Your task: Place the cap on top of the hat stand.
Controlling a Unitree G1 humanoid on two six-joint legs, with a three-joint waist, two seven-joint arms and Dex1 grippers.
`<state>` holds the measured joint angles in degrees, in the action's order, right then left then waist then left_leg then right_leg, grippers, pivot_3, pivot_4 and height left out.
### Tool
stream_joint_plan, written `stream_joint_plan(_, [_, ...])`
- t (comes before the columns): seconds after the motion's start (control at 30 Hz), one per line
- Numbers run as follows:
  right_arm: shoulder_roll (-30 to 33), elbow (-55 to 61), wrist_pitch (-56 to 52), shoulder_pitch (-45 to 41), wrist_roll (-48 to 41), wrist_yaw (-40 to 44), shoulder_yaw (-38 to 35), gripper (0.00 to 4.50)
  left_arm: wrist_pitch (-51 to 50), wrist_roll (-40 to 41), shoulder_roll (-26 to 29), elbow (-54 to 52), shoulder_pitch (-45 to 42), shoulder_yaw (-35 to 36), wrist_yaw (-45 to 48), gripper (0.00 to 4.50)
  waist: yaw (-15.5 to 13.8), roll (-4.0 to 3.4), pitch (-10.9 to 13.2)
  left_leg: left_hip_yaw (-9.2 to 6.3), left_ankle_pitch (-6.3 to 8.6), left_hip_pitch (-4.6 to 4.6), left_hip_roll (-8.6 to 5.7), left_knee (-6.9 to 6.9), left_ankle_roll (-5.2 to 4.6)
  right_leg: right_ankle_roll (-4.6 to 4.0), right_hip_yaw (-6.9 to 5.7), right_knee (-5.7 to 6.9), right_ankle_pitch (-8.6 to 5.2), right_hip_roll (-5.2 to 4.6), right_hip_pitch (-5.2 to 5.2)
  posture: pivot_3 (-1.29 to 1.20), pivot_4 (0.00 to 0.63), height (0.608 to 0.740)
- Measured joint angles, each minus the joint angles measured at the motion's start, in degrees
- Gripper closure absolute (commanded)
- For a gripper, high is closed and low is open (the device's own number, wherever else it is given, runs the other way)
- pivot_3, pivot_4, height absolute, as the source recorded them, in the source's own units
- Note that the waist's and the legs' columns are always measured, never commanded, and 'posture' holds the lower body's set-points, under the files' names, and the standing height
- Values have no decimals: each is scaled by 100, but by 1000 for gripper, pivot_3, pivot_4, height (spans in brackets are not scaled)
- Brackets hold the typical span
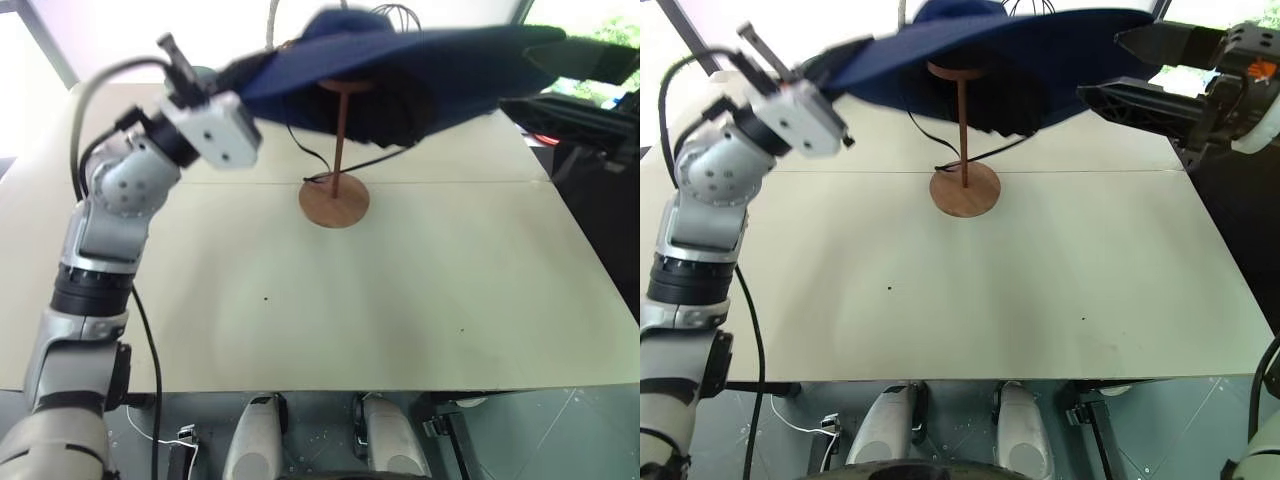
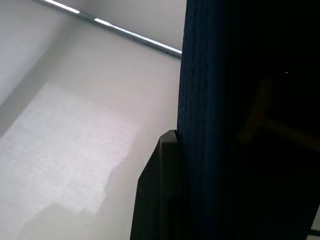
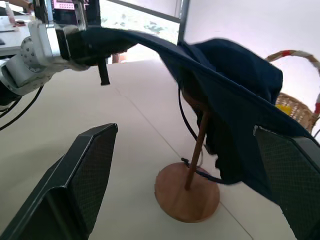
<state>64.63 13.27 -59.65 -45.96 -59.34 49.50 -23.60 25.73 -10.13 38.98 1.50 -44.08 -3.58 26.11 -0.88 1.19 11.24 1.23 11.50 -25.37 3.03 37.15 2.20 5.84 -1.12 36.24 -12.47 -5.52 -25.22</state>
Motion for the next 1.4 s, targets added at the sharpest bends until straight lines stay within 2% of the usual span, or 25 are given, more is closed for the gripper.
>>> stream_joint_plan(0.13, [281,44,-205,352,-272,329,-255,0,287,94,115,-7,67,24,175,4411,-2,-1,-1,0,0,1,-2,1,0,0,2,-5,0,-1,5,0,150,740])
stream_joint_plan(0.3, [593,408,-617,1008,-647,400,-1105,0,434,196,121,33,64,58,232,4411,5,-1,-2,1,0,5,-1,1,0,0,3,-5,0,0,8,0,150,740])
stream_joint_plan(0.47, [626,708,-985,1874,-724,425,-2054,0,625,269,177,87,95,78,357,4411,6,-1,-3,2,0,8,-2,6,0,4,4,-7,3,0,16,0,150,740])
stream_joint_plan(0.67, [816,792,-1240,2233,-801,495,-2869,0,775,468,418,135,348,228,590,4411,18,-7,-7,3,1,14,0,6,-1,3,7,-6,2,0,17,0,150,740])
stream_joint_plan(0.83, [845,773,-1172,2286,-835,367,-2860,0,992,573,607,243,510,387,652,4411,23,-7,-8,9,1,22,-1,5,-1,-15,16,-9,-8,0,21,0,150,740])
stream_joint_plan(1.03, [790,750,-809,2278,-839,226,-2435,0,1333,559,669,395,997,496,646,4411,20,-8,-8,12,1,26,-1,3,-1,-15,19,-9,-8,0,24,0,150,740])
stream_joint_plan(1.1, [789,677,-705,2238,-846,204,-2269,0,1382,505,685,522,1132,495,646,3889,20,-8,-8,12,1,26,-1,3,-1,-15,19,-9,-8,0,24,0,150,740])
stream_joint_plan(1.17, [789,616,-591,2140,-845,173,-2090,0,1392,452,687,641,1168,490,645,3101,15,-8,-8,13,2,26,-1,3,-1,-16,19,-9,-9,0,24,0,150,740])
stream_joint_plan(1.37, [790,449,-302,1847,-842,107,-1515,0,1308,449,572,660,1119,376,720,20,15,-7,-8,14,2,25,-1,3,-1,-17,21,-12,-9,0,25,0,150,740])
stream_joint_plan(1.4, [790,433,-271,1836,-841,105,-1479,0,1245,456,573,623,1119,356,762,20,16,-7,-8,14,2,26,-1,3,-1,-17,21,-12,-9,0,25,0,150,740])
